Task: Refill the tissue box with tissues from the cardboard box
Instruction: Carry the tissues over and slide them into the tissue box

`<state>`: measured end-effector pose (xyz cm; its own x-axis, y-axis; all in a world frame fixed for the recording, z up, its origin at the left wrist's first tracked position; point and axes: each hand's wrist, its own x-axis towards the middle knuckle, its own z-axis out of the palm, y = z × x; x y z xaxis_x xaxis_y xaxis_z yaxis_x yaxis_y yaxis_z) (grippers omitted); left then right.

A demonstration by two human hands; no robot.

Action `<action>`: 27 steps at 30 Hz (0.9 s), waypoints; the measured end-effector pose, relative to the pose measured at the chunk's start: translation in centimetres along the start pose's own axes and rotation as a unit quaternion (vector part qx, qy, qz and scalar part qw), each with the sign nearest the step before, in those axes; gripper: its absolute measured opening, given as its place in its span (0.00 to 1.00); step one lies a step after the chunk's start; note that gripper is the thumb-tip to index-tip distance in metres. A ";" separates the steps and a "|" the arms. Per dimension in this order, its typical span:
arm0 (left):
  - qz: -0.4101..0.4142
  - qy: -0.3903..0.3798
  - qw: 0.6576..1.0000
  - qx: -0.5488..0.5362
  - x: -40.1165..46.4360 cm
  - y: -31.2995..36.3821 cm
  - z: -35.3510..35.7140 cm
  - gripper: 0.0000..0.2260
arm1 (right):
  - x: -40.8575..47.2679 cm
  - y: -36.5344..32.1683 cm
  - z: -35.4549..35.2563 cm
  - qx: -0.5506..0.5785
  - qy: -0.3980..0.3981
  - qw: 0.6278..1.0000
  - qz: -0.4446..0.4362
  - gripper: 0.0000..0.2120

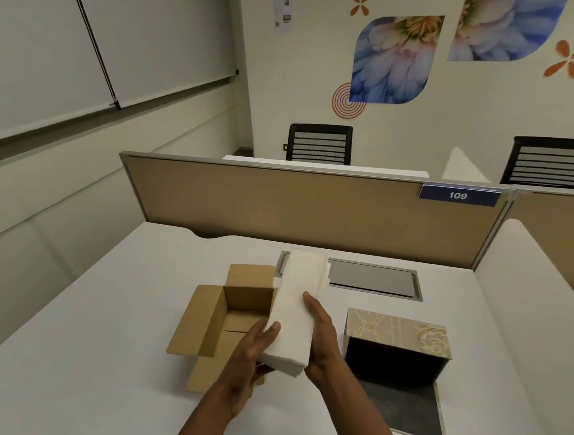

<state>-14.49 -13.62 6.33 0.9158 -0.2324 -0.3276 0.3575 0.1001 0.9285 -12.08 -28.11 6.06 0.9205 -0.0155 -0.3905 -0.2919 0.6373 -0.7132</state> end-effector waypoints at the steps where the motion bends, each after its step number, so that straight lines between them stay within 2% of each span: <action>1: 0.006 0.004 1.000 0.004 -0.4 -0.4 0.8 0.39 | -0.3 -0.2 -0.3 0.002 0.008 1.000 -0.012 0.32; 3: 0.025 0.028 0.999 -0.003 -0.8 -1.0 2.2 0.42 | -0.9 -0.2 -0.8 0.021 0.023 0.999 -0.037 0.33; 5: 0.033 0.081 0.994 -0.070 -1.0 -1.2 3.5 0.41 | -1.3 -0.1 -1.1 0.071 0.033 0.996 -0.052 0.32; 7: 0.029 0.123 0.981 -0.150 -1.4 -1.6 4.7 0.39 | -1.7 -0.2 -1.3 0.113 0.043 0.990 -0.068 0.36; 9: 0.019 0.119 0.975 -0.184 -1.8 -1.8 6.0 0.37 | -2.2 -0.2 -1.3 0.116 0.056 0.987 -0.092 0.38; 15: 0.055 0.125 0.983 -0.124 -1.9 -1.3 6.2 0.37 | -3.8 -0.7 -2.8 0.082 0.093 0.984 -0.128 0.34; 19: 0.047 0.061 0.994 -0.075 -2.6 -0.6 3.0 0.35 | -4.3 -3.5 -6.4 0.095 0.081 0.988 -0.089 0.39; 21: 0.020 0.023 0.998 -0.059 -2.7 0.1 1.5 0.36 | -4.7 -5.2 -8.3 0.069 0.035 0.995 -0.056 0.38; 24: -0.017 -0.002 0.999 -0.029 -2.7 0.5 0.2 0.35 | -5.1 -7.4 -11.0 -0.020 -0.034 0.999 0.020 0.40; 27: -0.050 -0.009 0.999 -0.010 -2.7 0.2 0.4 0.33 | -5.1 -8.2 -11.9 -0.117 -0.015 0.989 0.084 0.38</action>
<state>-16.96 -13.35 7.45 0.8721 -0.2600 -0.4145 0.4504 0.0955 0.8877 -17.48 -42.42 6.99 0.8604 0.1001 -0.4997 -0.4899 0.4327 -0.7568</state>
